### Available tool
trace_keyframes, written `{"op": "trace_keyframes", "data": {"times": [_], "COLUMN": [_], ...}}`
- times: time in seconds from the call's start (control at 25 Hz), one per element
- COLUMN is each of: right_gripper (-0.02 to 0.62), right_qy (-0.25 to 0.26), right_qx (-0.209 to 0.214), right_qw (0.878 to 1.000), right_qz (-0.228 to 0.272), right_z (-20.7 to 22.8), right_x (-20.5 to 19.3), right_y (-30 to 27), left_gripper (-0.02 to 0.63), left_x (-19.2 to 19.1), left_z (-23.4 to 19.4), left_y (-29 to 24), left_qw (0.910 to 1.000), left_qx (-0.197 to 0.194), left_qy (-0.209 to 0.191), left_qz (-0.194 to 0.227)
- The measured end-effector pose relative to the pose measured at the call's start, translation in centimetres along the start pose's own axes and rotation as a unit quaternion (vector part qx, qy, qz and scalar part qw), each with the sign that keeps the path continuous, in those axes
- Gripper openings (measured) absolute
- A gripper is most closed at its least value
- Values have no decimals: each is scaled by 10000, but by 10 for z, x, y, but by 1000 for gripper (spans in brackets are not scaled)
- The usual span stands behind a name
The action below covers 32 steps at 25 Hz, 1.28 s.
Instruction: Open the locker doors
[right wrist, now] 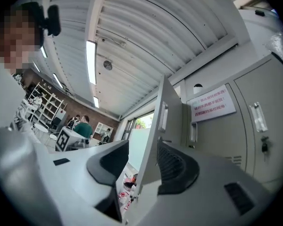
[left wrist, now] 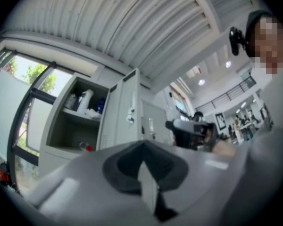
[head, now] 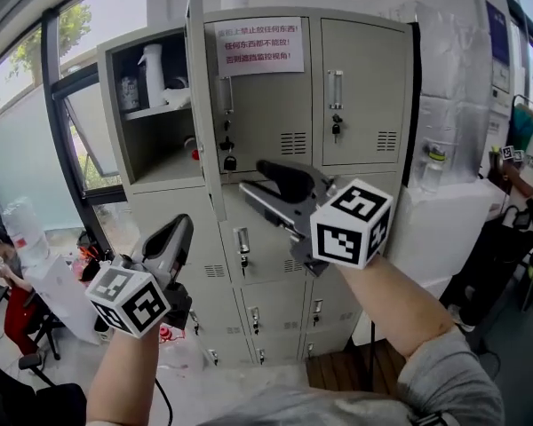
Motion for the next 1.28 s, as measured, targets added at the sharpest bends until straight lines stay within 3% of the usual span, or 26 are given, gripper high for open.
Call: {"op": "trace_keyframes", "data": {"times": [0.08, 0.2, 0.28, 0.4, 0.72, 0.96, 1.28], "right_gripper": [127, 44, 24, 22, 23, 23, 23], "right_qy": [-105, -510, -923, -1306, -1285, -1151, -516], "right_qx": [-177, -820, -1197, -1340, -1479, -2134, -2859], "right_qw": [9995, 9930, 9852, 9786, 9765, 9666, 9544], "right_qz": [-260, -673, -810, -860, -895, -829, -683], "right_z": [-15, -15, -11, -12, -14, 4, 71], "right_x": [-42, -108, -140, -161, -163, -150, -81], "right_y": [34, 79, 103, 120, 132, 129, 134], "left_gripper": [5, 5, 5, 2, 5, 5, 5], "left_x": [-19, -47, -65, -88, -101, -91, -78], "left_z": [10, 26, 37, 51, 68, 70, 112], "left_y": [6, 15, 19, 23, 17, -4, -64], "left_qw": [9999, 9998, 9994, 9989, 9973, 9916, 9831], "left_qx": [-52, -196, -313, -398, -584, -1216, -1789], "left_qy": [-102, 22, 167, 189, 370, 357, 116], "left_qz": [-34, -29, 1, -135, -249, -268, -378]}}
Point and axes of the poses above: the fingertips, and each gripper's own axes: y backward along the fingers, z to its right, x out of its top, the point moved 3 cm from there along y, backward along the fingers, and after that the axes turned 6 degrees about x, right-handed, at the moved point
